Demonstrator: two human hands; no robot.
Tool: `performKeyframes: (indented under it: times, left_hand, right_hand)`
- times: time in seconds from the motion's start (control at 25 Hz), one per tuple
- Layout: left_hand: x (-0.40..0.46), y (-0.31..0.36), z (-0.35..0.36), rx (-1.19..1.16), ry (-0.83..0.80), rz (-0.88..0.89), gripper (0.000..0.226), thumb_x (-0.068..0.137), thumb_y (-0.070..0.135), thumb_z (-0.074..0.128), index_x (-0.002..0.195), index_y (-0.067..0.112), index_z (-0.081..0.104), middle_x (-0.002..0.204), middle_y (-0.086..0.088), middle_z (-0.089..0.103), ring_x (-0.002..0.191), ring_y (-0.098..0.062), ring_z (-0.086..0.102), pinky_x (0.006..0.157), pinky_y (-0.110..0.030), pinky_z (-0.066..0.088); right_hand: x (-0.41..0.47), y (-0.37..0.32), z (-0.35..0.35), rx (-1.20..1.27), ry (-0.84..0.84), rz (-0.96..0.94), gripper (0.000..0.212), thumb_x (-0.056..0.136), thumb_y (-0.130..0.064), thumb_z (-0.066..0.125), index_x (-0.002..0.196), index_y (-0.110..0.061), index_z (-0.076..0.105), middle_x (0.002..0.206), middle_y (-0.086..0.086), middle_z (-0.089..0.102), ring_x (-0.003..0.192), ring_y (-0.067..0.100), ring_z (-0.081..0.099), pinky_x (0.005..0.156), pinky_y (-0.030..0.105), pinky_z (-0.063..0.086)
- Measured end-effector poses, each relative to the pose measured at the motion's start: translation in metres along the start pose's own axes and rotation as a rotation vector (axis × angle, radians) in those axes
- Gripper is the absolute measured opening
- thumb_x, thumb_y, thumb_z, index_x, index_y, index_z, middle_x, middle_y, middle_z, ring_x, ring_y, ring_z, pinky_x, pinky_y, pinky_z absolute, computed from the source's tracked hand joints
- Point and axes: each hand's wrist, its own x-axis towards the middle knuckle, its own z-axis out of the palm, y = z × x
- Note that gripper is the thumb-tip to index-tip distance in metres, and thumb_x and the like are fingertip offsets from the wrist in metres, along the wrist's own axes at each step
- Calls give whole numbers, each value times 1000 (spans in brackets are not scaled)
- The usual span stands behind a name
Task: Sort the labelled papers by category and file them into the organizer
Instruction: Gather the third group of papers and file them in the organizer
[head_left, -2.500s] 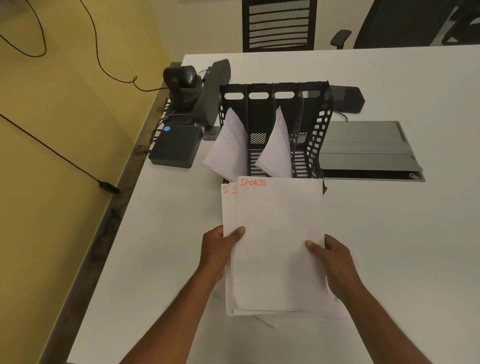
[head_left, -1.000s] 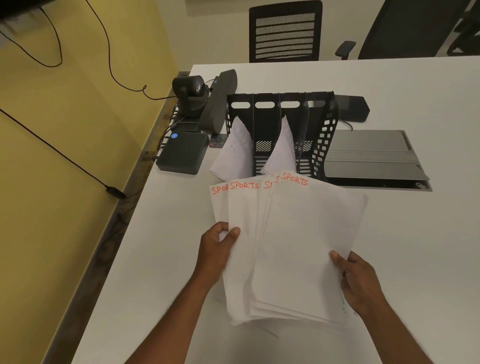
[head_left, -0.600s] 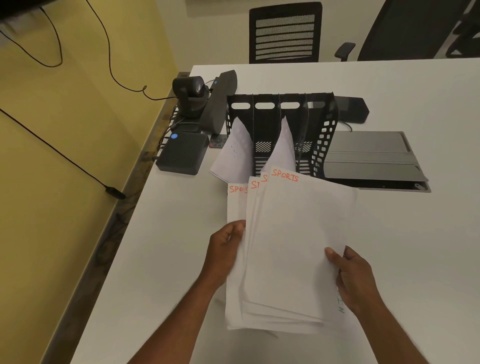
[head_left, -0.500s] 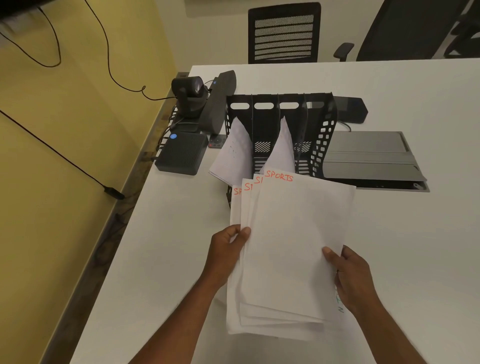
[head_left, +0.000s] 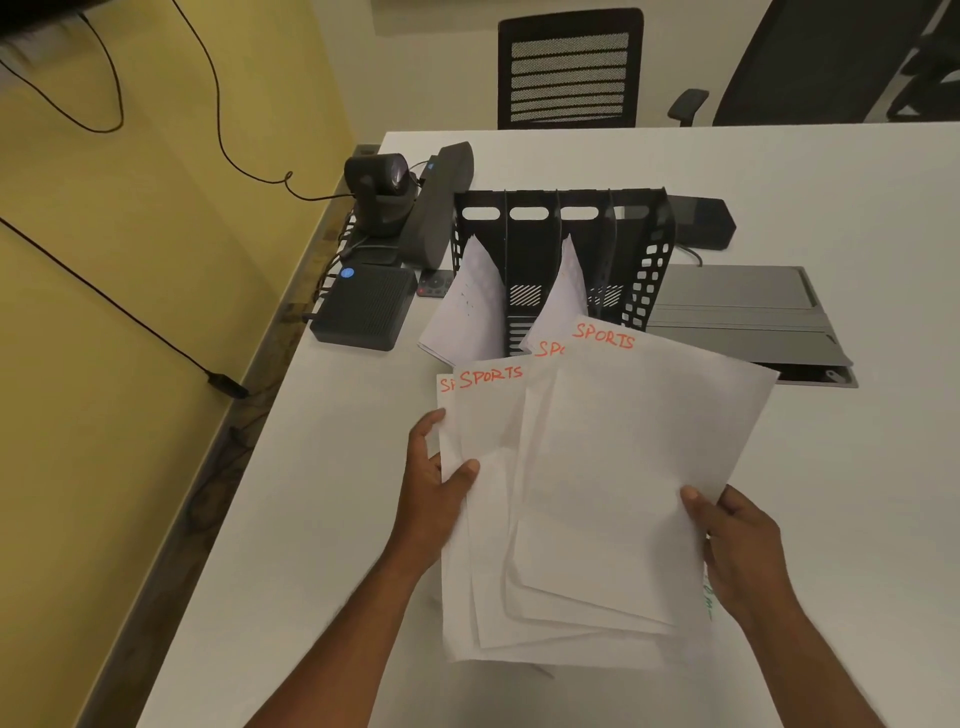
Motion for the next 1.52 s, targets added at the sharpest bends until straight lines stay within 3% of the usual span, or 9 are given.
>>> performKeyframes:
  times: [0.16,0.28,0.52,0.68,0.84,1.12,1.28,1.36,1.52]
  left_hand:
    - [0,-1,5,111,-13,52,51,94,7,60,121,50,52,124,25,60,123,-13,59,102,-29,49]
    - [1,-1,5,139,-69,65,72,96,11,59,139,62,30,138,31,49,126,-6,54,103,-30,47]
    - [3,0,1,-1,-78,-136,94,95,14,61,151,51,-5,128,12,60,103,-7,67,77,-24,56]
    - [-3,-7,9,-51,-84,-254,66,98,18,56,153,38,25,130,1,65,101,-14,70,76,-22,57]
    - [-14,-16,14,-136,-89,-413,43,95,53,50,128,27,60,124,3,69,110,-16,67,96,-34,52]
    - [-9,-20,9,-69,-103,-255,38,73,-1,73,109,9,70,100,-10,77,100,-35,71,86,-41,58]
    - [-16,-10,20,18,50,27,44,83,-13,66,97,29,63,88,23,74,87,1,70,82,-21,57]
    - [-21,-17,26,59,83,62,51,82,-14,66,98,33,56,88,21,72,88,8,66,78,-13,55]
    - [-20,-58,30,77,66,-93,53,78,-14,68,102,33,61,102,3,70,102,-21,67,69,-15,54]
  right_hand:
    - [-3,-1,8,-44,-34,-21,20,89,-11,69,108,-14,71,100,7,77,85,25,72,76,36,54]
    - [-5,-3,11,-57,-73,-34,20,89,-10,68,109,-14,70,101,11,76,86,29,71,76,37,54]
    - [3,-9,12,-89,-252,73,33,88,-25,71,120,-18,65,115,10,73,101,31,70,90,48,54]
    - [5,-4,24,-78,-459,274,45,85,-21,73,127,-9,61,120,17,70,109,39,67,95,53,52]
    - [4,13,38,-212,-509,235,59,70,-19,84,125,-10,62,118,15,71,107,37,68,97,57,50]
    - [-13,-1,60,-437,-226,-122,34,85,-15,73,118,-19,67,106,-1,74,98,21,70,84,38,57]
    - [-39,-16,66,-315,-187,-412,17,86,2,70,93,-13,67,86,-9,72,78,6,67,67,14,49]
    - [-42,-6,65,-255,-236,-402,19,85,15,64,88,-4,64,81,-7,71,72,6,64,64,12,48]
    - [-32,33,61,-490,-250,-261,22,79,-6,72,86,-28,69,74,-10,69,68,10,62,60,21,46]
